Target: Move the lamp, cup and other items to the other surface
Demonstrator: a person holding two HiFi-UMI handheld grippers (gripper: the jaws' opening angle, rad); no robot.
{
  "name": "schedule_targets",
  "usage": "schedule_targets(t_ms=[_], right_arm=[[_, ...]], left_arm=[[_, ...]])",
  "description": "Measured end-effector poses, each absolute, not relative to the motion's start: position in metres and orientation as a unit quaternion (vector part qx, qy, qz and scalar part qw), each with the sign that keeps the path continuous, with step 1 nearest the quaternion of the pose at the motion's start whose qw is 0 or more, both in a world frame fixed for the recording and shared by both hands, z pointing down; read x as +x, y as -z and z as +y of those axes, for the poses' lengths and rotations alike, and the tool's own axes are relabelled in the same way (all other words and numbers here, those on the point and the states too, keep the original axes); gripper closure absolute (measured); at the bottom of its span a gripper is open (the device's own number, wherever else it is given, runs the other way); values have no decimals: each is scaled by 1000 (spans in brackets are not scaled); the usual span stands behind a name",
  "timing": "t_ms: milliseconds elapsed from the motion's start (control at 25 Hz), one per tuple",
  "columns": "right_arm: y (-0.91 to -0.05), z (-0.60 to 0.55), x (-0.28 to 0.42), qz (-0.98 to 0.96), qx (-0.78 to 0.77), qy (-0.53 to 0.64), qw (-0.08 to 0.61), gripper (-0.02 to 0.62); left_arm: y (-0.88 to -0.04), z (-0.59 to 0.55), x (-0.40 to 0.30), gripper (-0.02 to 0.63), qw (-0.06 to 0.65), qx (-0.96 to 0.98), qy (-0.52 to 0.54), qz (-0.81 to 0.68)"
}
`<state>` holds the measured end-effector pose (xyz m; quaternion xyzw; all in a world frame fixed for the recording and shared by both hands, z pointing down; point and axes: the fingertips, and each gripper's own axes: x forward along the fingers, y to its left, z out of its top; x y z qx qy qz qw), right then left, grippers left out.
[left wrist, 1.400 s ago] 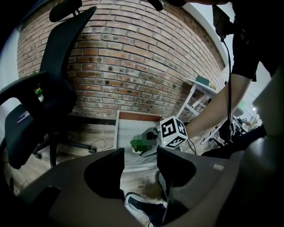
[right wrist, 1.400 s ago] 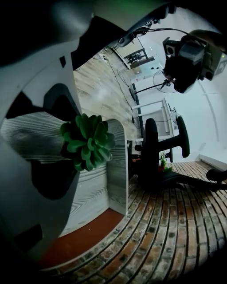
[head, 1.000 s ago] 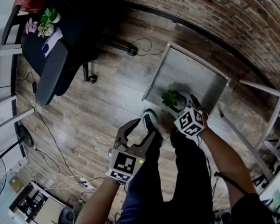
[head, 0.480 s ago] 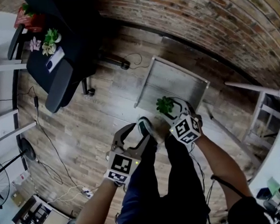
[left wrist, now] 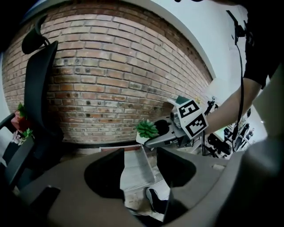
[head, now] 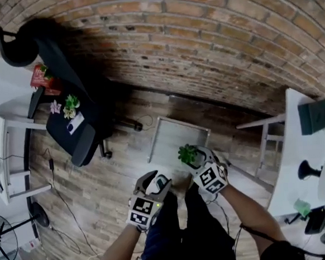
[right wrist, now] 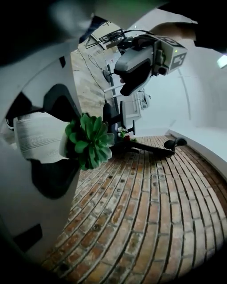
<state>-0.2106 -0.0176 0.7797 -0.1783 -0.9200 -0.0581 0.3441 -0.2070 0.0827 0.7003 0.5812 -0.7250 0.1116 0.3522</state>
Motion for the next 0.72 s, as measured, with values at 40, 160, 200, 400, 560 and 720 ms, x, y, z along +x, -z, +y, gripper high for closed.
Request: schedule_targets(t_ms=[40, 160, 200, 400, 560, 720], right_arm=[[-763, -24, -202, -921, -173, 53, 344, 325], [-720, -39, -177, -925, -156, 35, 344, 325], [-708, -43, -170, -927, -150, 28, 343, 325], [-655, -70, -141, -933, -114, 1, 341, 325], [-628, -85, -121, -938, -92, -13, 333, 325], [-608, -98, -108, -943, -76, -15, 325, 325]], left_arm=[[-687, 78, -201, 383, 351, 581, -111, -726], [-648, 68, -189, 383, 342, 581, -109, -731], [-637, 65, -188, 383, 337, 582, -111, -732], [-585, 50, -190, 383, 303, 580, -113, -747], [-560, 47, -187, 383, 294, 578, -105, -754], [-554, 42, -181, 383, 300, 574, -88, -757]])
